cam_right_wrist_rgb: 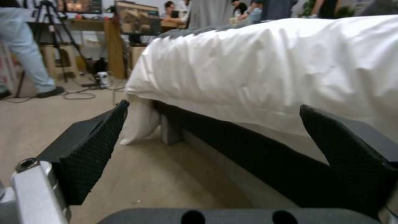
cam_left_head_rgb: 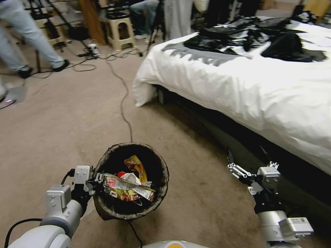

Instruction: Pick up the trash bin, then pick up the garbage from the floor and place it into the trash bin.

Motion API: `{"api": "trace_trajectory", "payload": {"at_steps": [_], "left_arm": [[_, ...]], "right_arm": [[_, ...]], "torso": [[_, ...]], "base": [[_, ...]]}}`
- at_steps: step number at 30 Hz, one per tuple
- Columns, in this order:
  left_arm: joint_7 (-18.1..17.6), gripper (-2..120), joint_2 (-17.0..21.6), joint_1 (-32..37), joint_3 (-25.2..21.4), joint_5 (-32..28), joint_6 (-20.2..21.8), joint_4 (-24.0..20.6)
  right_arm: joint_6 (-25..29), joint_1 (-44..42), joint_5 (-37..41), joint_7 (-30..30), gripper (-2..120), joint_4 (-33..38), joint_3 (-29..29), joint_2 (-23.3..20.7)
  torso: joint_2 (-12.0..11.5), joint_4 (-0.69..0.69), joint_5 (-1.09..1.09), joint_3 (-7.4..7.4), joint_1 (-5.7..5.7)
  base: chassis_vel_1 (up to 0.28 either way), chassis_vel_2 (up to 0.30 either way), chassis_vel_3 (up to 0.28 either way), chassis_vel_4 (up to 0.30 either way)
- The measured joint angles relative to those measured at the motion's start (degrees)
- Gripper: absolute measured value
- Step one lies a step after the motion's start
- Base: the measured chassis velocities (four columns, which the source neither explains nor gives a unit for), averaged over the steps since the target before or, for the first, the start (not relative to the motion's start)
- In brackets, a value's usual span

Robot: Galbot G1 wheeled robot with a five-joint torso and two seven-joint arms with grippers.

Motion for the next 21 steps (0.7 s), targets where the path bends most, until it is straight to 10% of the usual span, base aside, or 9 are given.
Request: {"api": "trace_trajectory", "payload": {"at_steps": [21], "left_arm": [[-0.02,3,0.27,-0.34,-0.09,-0.16,-0.19,0.0]], "right_arm": [[-0.2,0.23,0.04,0.79,100,-1.04,-0.45,0.18]], "torso": [[0.0,0.01,0.01,0.0,0.0]], "base": [[0.126,0.127,0.124,0.122]]}}
